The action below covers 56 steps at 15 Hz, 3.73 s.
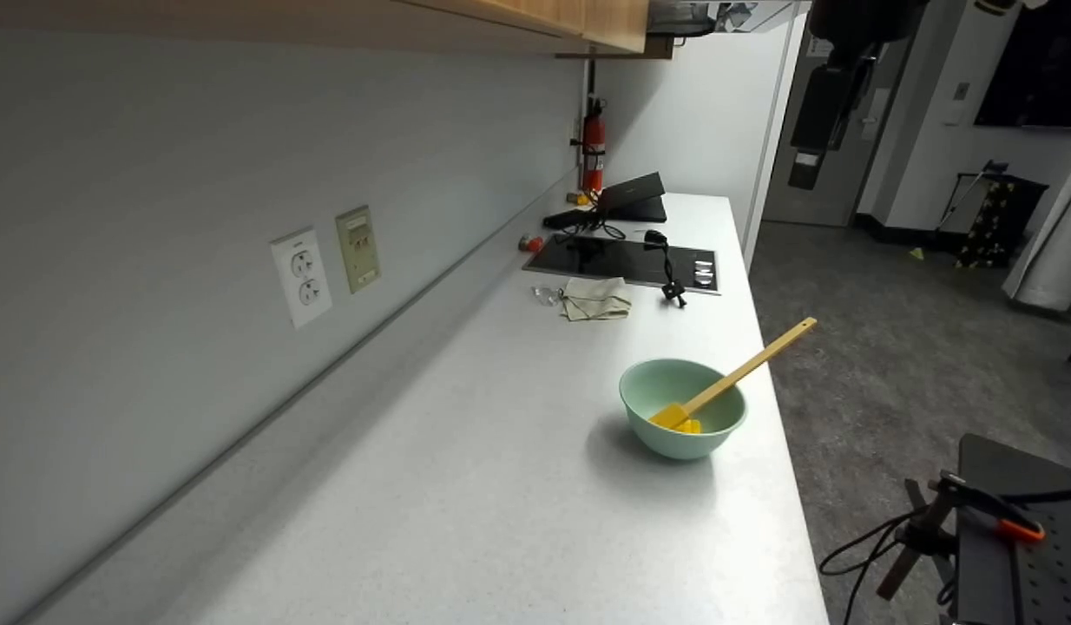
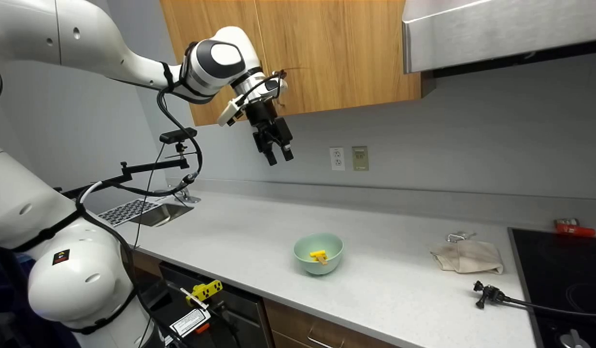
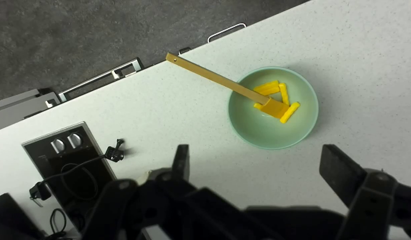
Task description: Stir the contents in the green bowl
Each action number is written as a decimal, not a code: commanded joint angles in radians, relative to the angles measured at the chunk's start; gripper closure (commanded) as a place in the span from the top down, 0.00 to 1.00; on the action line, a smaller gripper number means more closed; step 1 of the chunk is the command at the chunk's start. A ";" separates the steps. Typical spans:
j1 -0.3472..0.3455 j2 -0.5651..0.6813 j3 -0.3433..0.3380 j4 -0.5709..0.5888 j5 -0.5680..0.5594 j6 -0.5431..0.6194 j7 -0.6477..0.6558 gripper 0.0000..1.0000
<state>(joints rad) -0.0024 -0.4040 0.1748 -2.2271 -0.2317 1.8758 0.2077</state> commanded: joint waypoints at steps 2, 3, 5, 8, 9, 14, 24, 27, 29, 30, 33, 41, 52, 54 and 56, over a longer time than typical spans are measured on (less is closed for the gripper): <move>0.017 0.002 -0.014 0.002 -0.006 -0.003 0.005 1.00; 0.017 0.002 -0.014 0.002 -0.006 -0.003 0.005 1.00; 0.017 0.002 -0.014 0.002 -0.006 -0.003 0.005 1.00; 0.017 0.002 -0.014 0.002 -0.006 -0.003 0.005 1.00; 0.017 0.002 -0.014 0.002 -0.006 -0.003 0.005 1.00; 0.014 0.004 -0.010 0.001 -0.013 0.000 0.017 1.00; 0.016 0.030 -0.070 -0.079 0.008 0.119 -0.061 1.00; 0.011 0.040 -0.087 -0.144 -0.008 0.208 -0.087 1.00; 0.008 0.052 -0.092 -0.187 -0.027 0.259 -0.099 1.00; 0.006 0.058 -0.093 -0.204 -0.036 0.282 -0.103 1.00; 0.001 0.086 -0.098 -0.237 -0.057 0.329 -0.112 1.00; 0.004 0.112 -0.109 -0.236 -0.034 0.318 -0.128 1.00; 0.012 0.290 -0.167 -0.159 -0.080 0.432 -0.474 1.00; 0.012 0.324 -0.174 -0.150 -0.083 0.473 -0.570 1.00; 0.007 0.343 -0.173 -0.146 -0.116 0.500 -0.627 1.00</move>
<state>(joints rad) 0.0004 -0.1015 0.0133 -2.4016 -0.3234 2.3407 -0.3201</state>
